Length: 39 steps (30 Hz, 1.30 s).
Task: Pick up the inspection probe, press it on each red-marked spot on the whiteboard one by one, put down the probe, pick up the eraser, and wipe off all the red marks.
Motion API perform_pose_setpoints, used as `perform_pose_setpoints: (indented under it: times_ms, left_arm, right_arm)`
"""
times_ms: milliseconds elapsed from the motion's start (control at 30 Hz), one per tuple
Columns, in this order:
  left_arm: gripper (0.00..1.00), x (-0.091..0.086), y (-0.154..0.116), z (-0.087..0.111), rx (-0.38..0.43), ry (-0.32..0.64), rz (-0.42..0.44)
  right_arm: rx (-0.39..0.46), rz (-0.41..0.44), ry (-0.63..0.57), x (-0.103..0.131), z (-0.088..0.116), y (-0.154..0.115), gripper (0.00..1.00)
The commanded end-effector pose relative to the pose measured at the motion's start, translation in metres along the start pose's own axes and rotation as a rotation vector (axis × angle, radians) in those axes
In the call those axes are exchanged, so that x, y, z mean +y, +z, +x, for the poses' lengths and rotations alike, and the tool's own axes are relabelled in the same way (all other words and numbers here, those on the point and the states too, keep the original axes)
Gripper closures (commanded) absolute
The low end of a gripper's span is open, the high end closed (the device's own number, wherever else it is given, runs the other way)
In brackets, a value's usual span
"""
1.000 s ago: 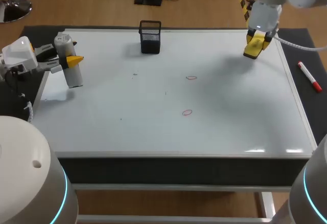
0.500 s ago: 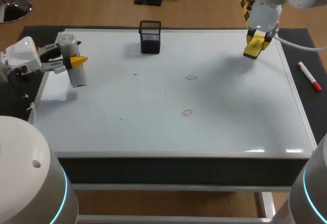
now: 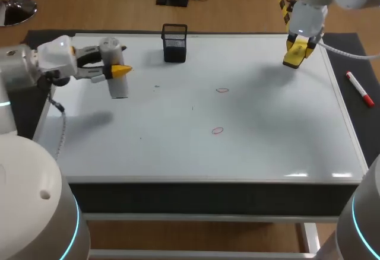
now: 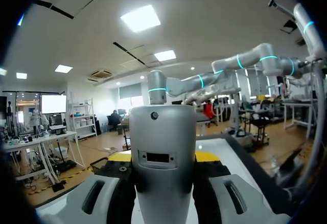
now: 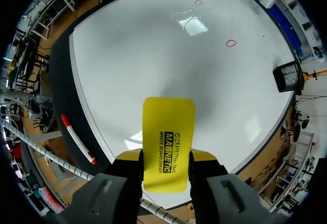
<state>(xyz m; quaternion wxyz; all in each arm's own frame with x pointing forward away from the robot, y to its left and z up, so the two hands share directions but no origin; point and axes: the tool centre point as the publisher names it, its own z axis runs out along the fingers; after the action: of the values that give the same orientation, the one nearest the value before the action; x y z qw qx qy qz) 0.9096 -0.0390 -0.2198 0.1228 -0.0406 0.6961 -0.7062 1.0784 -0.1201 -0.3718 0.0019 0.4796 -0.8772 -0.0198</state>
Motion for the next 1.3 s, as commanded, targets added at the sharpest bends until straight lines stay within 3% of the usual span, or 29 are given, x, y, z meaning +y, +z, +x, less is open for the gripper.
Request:
perform_pose_setpoints:
  times_ms: [33,300,800,1100,1300]
  left_arm:
    - [1.00,0.008,0.038,-0.014,0.082,-0.004,0.007]
    - [1.00,0.018,0.106,-0.009,0.206,-0.024,0.020]
    - [1.00,0.039,0.208,-0.015,0.234,-0.037,0.026]
    - [1.00,0.048,0.254,-0.012,0.256,-0.054,0.046]
    - [1.00,0.054,0.268,-0.007,0.270,-0.048,0.080]
  right_arm:
    - [0.003,0.000,-0.002,-0.001,0.000,-0.001,1.00]
    - [0.003,0.000,-0.002,-0.001,0.000,-0.001,1.00]
    - [0.003,0.000,-0.002,-0.001,0.000,-0.001,1.00]
    - [0.003,0.000,-0.002,-0.001,0.000,-0.001,1.00]
    - [0.003,0.000,-0.002,-0.001,0.000,-0.001,1.00]
